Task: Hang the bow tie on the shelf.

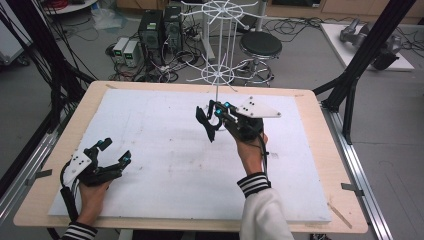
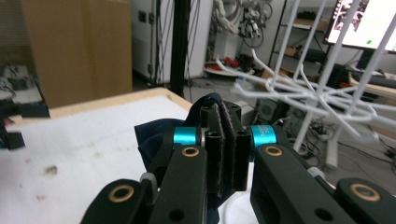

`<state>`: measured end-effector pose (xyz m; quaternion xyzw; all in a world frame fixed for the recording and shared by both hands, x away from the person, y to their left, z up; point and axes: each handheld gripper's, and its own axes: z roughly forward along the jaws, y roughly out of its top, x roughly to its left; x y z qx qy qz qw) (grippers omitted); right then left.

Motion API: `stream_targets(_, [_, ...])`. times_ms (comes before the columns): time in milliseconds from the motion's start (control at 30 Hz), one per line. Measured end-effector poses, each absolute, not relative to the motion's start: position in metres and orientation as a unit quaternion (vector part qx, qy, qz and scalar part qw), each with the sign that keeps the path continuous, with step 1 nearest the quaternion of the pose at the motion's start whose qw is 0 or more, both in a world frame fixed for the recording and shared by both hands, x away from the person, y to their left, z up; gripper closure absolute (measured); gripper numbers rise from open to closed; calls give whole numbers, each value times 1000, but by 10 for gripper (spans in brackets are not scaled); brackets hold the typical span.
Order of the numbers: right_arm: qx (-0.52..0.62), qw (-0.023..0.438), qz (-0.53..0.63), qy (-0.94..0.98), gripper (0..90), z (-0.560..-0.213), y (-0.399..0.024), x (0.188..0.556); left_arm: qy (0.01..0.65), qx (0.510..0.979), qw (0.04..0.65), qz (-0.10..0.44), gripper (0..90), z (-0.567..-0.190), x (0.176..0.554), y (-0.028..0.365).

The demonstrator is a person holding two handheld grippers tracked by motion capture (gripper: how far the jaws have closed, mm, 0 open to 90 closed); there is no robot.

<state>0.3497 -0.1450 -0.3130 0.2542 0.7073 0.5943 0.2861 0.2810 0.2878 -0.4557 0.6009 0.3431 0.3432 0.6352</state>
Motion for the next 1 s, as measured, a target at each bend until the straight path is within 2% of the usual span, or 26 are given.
stream_targets(200, [250, 280, 610, 698, 880, -309, -139, 360, 343, 601, 635, 343, 148, -456, 281, 288])
stream_targets(1000, [270, 313, 586, 697, 879, -289, -121, 392, 344, 600, 636, 342, 149, -456, 281, 288])
